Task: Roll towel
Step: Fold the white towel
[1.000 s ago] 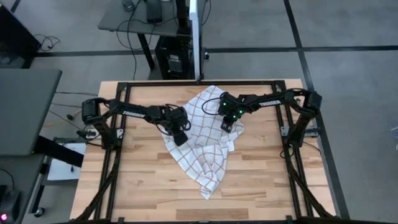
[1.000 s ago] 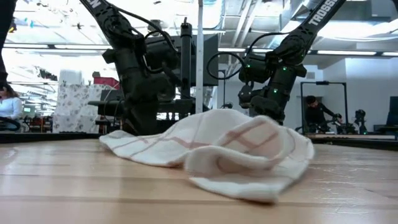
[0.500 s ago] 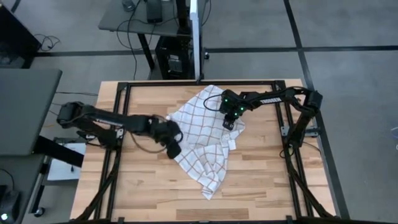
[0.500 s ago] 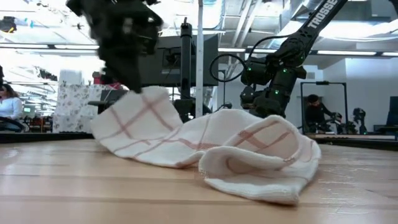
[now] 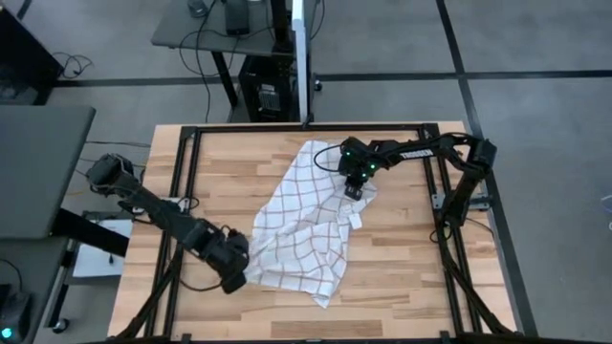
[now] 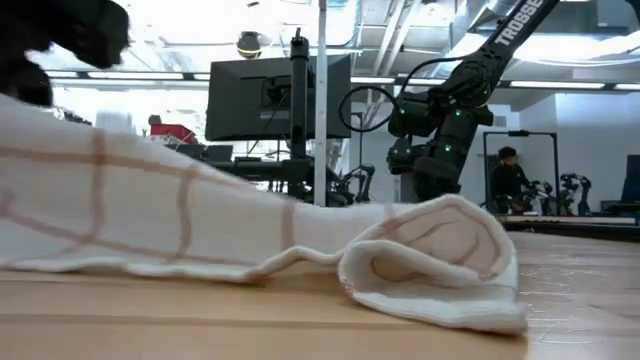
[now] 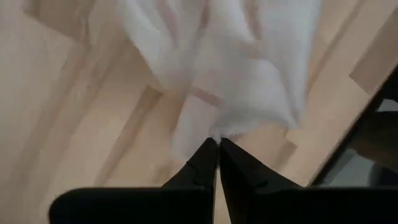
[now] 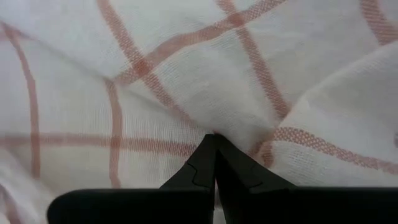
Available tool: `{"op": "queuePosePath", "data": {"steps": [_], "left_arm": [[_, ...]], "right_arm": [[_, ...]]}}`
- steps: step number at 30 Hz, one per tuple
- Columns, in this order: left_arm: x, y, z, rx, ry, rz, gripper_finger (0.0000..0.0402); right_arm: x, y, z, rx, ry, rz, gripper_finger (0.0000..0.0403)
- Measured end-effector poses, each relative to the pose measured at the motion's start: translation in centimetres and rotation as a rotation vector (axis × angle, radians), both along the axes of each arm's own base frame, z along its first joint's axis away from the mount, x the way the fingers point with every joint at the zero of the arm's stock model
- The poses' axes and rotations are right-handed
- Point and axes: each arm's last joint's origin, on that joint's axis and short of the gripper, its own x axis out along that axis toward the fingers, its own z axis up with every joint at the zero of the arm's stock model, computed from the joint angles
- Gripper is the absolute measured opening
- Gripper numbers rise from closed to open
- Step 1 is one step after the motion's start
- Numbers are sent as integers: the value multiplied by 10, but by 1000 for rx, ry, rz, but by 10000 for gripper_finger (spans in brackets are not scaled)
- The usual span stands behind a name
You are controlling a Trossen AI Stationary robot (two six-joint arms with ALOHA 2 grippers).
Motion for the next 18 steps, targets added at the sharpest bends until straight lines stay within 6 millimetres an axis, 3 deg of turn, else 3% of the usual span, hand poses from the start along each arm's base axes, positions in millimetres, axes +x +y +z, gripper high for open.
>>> {"op": "queuePosePath", "data": {"steps": [6,9,11,14,18], "left_arm": [[10,19,10,-25,-69,80,46],[15,37,21,-30,-157,74,79],[15,51,31,-8,-201,69,96],[18,73,46,107,-319,80,107],[35,101,49,249,-450,71,108]], "right_arm": [[11,1,15,32,23,14,6],[21,4,36,50,58,35,27],[29,8,61,33,12,45,48],[33,21,88,46,-56,-14,77],[34,52,99,115,-97,-108,96]]}}
